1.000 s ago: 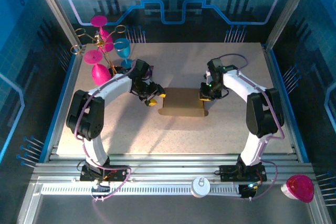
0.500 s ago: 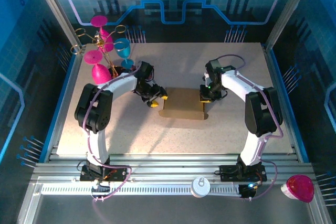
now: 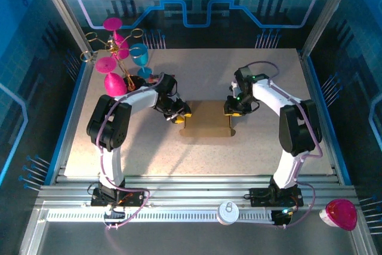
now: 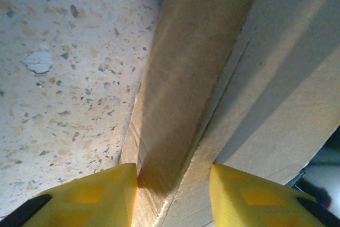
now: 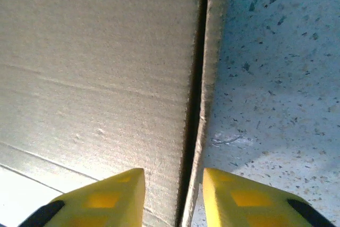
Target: Fold the paper box
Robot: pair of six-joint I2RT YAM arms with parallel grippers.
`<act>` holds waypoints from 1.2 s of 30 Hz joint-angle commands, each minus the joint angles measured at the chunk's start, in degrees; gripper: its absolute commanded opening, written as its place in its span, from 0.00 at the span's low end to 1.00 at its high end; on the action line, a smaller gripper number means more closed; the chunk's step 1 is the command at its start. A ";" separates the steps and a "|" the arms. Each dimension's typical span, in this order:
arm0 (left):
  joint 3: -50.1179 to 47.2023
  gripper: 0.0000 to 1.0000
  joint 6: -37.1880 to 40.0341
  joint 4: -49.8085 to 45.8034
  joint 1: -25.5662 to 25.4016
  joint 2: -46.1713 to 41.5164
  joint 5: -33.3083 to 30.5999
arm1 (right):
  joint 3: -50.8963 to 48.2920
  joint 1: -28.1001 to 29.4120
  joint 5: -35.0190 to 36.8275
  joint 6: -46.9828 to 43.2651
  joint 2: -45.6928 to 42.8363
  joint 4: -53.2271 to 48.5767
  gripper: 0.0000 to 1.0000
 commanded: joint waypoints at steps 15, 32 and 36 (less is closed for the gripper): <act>-10.72 0.29 5.94 6.67 4.79 -2.99 5.07 | -16.24 -13.02 -33.66 4.56 -0.82 25.59 0.60; -14.69 0.23 6.03 9.88 6.04 -3.68 5.05 | -14.12 -6.00 -45.61 9.64 8.61 34.21 0.65; -15.01 0.23 5.01 11.21 6.10 -4.05 5.38 | -14.90 -4.61 -46.11 12.56 8.21 37.49 0.65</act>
